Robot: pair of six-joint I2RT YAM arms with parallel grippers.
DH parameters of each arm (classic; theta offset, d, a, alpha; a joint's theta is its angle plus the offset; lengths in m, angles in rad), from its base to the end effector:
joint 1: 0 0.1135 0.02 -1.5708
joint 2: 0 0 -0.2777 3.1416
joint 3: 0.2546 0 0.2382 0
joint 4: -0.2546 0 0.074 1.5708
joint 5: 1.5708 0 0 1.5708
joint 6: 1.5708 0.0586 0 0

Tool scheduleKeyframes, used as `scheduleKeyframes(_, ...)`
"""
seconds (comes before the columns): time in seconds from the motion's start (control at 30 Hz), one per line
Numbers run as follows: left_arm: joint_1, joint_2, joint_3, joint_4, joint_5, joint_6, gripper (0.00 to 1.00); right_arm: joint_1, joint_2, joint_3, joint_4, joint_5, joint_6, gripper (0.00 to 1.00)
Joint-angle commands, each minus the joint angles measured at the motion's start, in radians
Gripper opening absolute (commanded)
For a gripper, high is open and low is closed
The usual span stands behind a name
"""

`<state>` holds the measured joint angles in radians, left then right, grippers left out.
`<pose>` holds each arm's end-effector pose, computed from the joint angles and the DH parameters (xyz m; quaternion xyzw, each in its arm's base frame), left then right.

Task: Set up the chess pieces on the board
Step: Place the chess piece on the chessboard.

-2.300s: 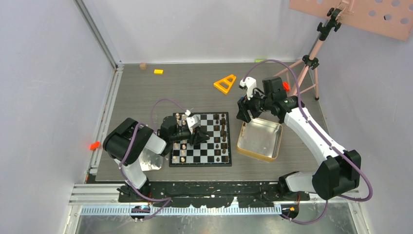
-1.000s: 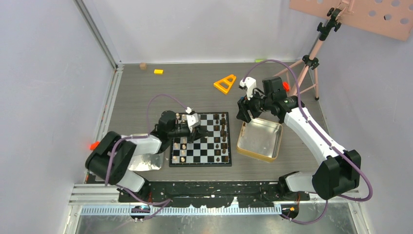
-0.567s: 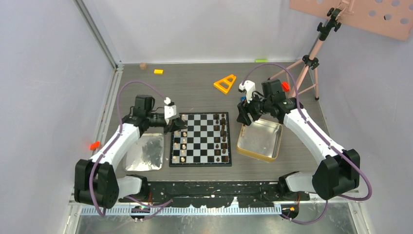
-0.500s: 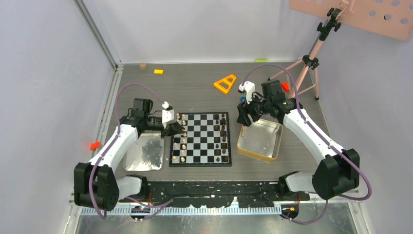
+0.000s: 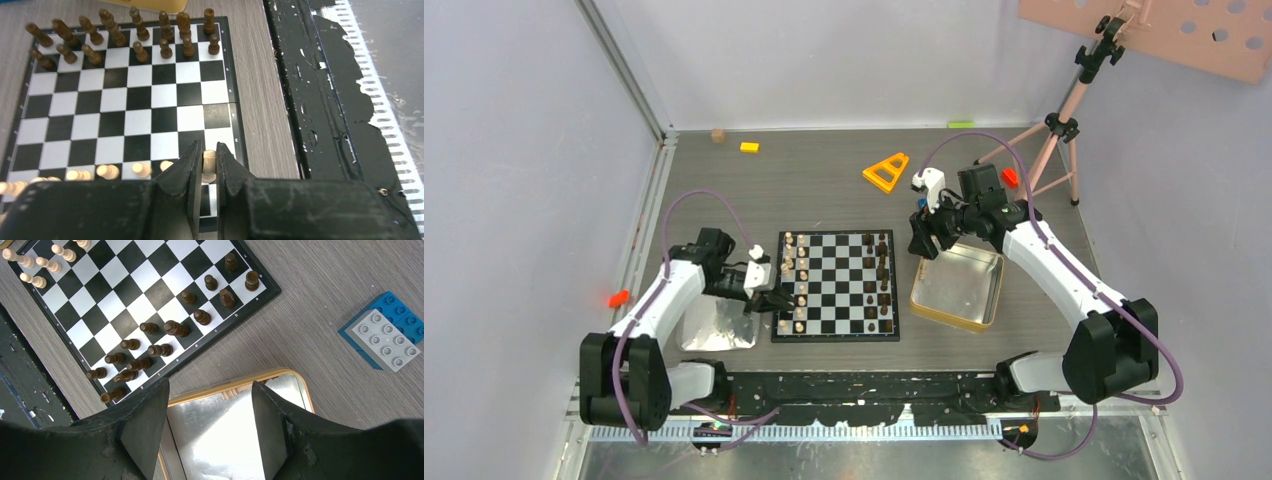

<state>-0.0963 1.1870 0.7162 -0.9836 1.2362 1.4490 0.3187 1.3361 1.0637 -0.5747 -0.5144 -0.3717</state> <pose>0.1534 -0.0704 0.2273 0.5921 0.5591 -0.4215 0.3991 0.2534 0.1140 0.2857 -0.3908 0.8207 0.2287 0.3485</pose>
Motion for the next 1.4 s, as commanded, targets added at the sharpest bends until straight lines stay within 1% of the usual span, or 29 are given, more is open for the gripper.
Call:
scheduleKeyframes(0.0, 0.042, 0.068, 0.048, -0.230, 0.040, 0.282, 0.00, -0.003, 0.001, 0.008, 0.033, -0.008, -0.004, 0.67)
scheduleKeyframes(0.1, 0.085, 0.151, 0.095, -0.375, 0.052, 0.440, 0.00, -0.003, 0.001, 0.007, 0.033, -0.004, -0.004, 0.67)
scheduleKeyframes(0.13, 0.091, 0.178, 0.110, -0.429, 0.054, 0.509, 0.00, -0.003, 0.003, 0.008, 0.034, -0.003, -0.003, 0.67)
scheduleKeyframes(0.17, 0.132, 0.207, 0.121, -0.492, 0.055, 0.585, 0.00, -0.003, 0.005, 0.008, 0.033, -0.002, -0.002, 0.67)
scheduleKeyframes(0.2, 0.149, 0.233, 0.131, -0.544, 0.055, 0.679, 0.00, -0.003, 0.006, 0.008, 0.032, -0.001, -0.001, 0.67)
scheduleKeyframes(0.23, 0.166, 0.259, 0.136, -0.613, 0.054, 0.747, 0.00, -0.003, 0.007, 0.008, 0.032, 0.000, 0.000, 0.67)
scheduleKeyframes(0.3, 0.199, 0.306, 0.144, -0.687, 0.050, 0.857, 0.00, -0.003, 0.009, 0.007, 0.032, 0.003, 0.000, 0.67)
scheduleKeyframes(0.37, 0.226, 0.339, 0.144, -0.732, 0.050, 0.931, 0.00, -0.003, 0.013, 0.008, 0.032, 0.006, 0.000, 0.67)
scheduleKeyframes(0.43, 0.240, 0.346, 0.142, -0.752, 0.055, 0.967, 0.00, -0.003, 0.019, 0.011, 0.032, 0.007, 0.002, 0.67)
scheduleKeyframes(0.6, 0.247, 0.294, 0.115, -0.718, 0.070, 0.945, 0.00, -0.003, 0.041, 0.021, 0.029, 0.004, 0.004, 0.67)
scheduleKeyframes(0.73, 0.248, 0.265, 0.082, -0.657, 0.044, 0.904, 0.00, -0.003, 0.051, 0.026, 0.029, 0.003, 0.004, 0.67)
scheduleKeyframes(1.1, 0.232, 0.268, 0.054, -0.547, 0.059, 0.879, 0.00, -0.003, 0.057, 0.023, 0.030, 0.005, 0.002, 0.66)
scheduleKeyframes(1.17, 0.226, 0.268, 0.052, -0.505, 0.053, 0.838, 0.00, -0.003, 0.054, 0.022, 0.030, 0.006, 0.003, 0.66)
scheduleKeyframes(1.3, 0.208, 0.228, 0.047, -0.389, 0.048, 0.674, 0.00, -0.003, 0.057, 0.022, 0.030, 0.008, 0.002, 0.66)
scheduleKeyframes(1.37, 0.200, 0.189, 0.028, -0.297, 0.043, 0.567, 0.00, -0.003, 0.059, 0.022, 0.029, 0.008, 0.002, 0.66)
